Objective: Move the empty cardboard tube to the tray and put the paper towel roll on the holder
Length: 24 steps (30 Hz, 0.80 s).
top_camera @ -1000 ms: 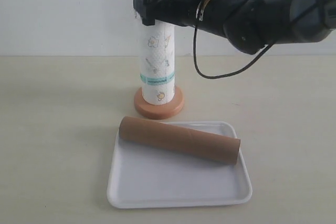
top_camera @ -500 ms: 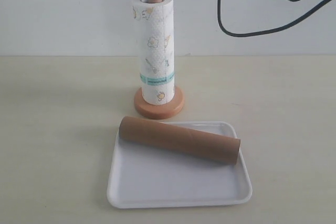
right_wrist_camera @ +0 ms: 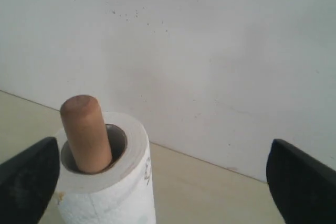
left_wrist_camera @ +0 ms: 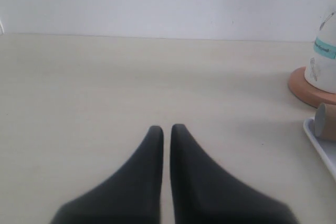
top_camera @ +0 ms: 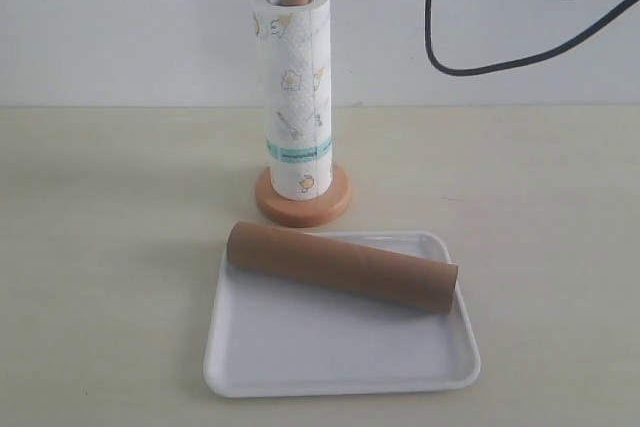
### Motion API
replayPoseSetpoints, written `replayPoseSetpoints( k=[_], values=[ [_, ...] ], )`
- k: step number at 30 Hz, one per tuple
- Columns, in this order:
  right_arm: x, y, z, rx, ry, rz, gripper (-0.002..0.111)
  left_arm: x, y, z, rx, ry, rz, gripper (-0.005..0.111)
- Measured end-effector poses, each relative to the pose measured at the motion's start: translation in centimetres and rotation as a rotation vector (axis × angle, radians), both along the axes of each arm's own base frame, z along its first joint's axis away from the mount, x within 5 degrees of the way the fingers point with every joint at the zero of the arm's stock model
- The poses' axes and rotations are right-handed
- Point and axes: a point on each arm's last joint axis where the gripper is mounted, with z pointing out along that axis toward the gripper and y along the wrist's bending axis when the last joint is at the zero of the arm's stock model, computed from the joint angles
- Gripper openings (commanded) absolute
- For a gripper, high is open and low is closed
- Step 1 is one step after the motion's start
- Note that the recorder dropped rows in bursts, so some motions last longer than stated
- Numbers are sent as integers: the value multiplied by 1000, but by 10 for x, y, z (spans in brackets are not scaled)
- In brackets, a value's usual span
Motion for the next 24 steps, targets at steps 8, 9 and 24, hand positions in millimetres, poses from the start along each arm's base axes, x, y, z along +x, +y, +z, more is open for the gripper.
replayPoseSetpoints(
  k=[8, 9, 24],
  values=[
    [0, -4, -7, -61, 62, -32, 105, 0, 0, 0, 0, 0, 0, 5],
    [-1, -5, -8, -69, 69, -36, 105, 0, 0, 0, 0, 0, 0, 5],
    [-3, -14, -20, -224, 164, -79, 105, 0, 0, 0, 0, 0, 0, 5]
  ],
)
